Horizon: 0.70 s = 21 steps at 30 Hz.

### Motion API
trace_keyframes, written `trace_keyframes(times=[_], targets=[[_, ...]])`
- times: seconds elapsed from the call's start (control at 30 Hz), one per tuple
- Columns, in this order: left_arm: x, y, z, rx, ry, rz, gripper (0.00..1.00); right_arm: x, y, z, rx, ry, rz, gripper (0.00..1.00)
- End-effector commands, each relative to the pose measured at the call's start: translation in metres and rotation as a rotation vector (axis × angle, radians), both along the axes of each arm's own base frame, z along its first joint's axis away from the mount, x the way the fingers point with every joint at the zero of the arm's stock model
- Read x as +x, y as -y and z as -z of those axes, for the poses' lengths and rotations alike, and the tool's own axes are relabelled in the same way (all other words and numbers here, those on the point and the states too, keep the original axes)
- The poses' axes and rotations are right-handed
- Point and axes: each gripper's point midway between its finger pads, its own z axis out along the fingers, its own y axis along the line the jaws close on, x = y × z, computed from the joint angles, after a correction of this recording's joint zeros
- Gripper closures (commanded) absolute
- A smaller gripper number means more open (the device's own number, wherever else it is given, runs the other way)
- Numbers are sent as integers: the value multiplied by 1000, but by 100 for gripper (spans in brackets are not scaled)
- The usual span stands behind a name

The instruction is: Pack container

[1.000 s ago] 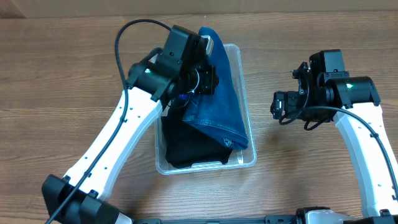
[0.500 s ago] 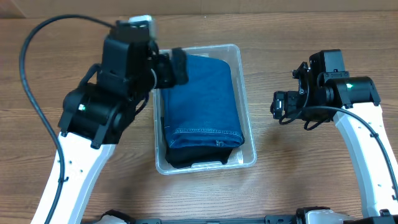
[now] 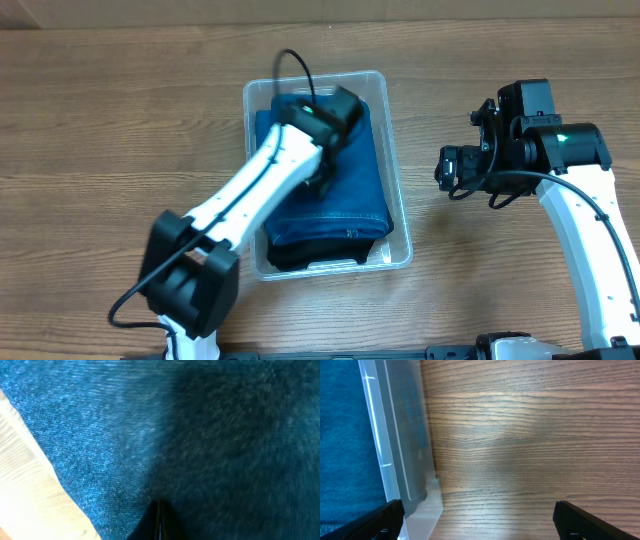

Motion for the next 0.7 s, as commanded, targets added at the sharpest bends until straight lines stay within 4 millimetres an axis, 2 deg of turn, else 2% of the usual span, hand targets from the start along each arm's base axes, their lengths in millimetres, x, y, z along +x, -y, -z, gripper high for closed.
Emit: trace_keyframes(times=[0.0,0.07,0.13,0.2,0.27,0.3,0.33,0.37,0.4,0.47,0.53,0.6,0.67], targets=[[-41,0,56,131,-123,-16,96,6,0,-8,8,33,6,0],[-47,1,68,156,-143,-18,96,6,0,-8,8,34,6,0],[-41,0,63,160,-110,-24,96,5,0,-8,8,33,6,0],[-28,-2,44,166,-48,-38,96,5,0,-8,8,33,6,0],[-13,0,11,121,32,-55,95,6,0,-8,8,35,6,0],[-5,1,-9,77,85,-72,86,7,0,-9,8,40,6,0],[1,-1,-28,37,132,-94,59,8,0,-10,9,47,6,0],[8,-7,-56,-22,203,-135,18,14,-1,-16,11,73,6,0],[15,-15,-79,-69,263,-168,0,21,-1,-23,12,106,6,0],[24,-37,-116,-149,364,-239,0,41,-2,-45,19,208,6,0],[30,-59,-139,-220,430,-313,0,61,-1,-63,13,295,9,0],[36,-78,-154,-293,472,-407,0,78,8,-73,-37,327,29,0],[41,-110,-157,-374,467,-555,0,94,13,-71,-53,323,28,0]])
